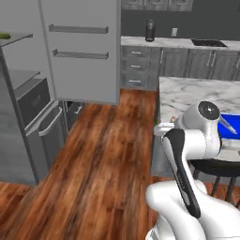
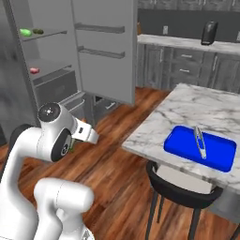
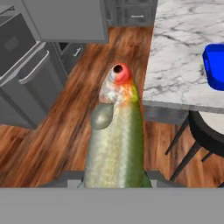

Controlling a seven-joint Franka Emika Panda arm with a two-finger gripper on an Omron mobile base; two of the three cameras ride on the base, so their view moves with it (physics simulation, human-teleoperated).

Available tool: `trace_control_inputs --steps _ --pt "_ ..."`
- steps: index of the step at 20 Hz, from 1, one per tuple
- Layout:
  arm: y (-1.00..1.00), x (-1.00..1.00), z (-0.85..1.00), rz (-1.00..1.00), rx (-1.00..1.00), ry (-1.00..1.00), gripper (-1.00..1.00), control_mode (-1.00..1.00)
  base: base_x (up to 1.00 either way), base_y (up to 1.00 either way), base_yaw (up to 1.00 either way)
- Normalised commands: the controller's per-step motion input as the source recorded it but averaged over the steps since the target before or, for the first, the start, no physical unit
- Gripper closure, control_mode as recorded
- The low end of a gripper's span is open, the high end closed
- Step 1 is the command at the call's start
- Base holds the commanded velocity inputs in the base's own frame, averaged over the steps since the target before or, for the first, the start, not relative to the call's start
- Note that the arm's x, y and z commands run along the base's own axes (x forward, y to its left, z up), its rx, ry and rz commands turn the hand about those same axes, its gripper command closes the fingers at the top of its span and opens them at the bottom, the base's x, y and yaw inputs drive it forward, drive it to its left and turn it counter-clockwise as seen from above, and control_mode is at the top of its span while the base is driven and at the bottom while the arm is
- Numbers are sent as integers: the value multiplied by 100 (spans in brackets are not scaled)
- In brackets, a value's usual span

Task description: Gather the corn and cucumber from the fridge and place them on a tray on the dining counter. Then gather the steak and fish from the fridge and place them on the other tray.

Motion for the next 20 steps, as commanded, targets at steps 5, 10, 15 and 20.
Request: trace_control_inputs --steps 5,10,15,20 --pt "0 0 0 0 0 0 100 100 -70 -61 -27" --pt "0 0 0 0 0 0 100 100 -12 -86 -27" --pt "0 0 0 0 0 0 100 100 1 -84 -23" --pt "0 0 0 0 0 0 100 100 27 -72 -17"
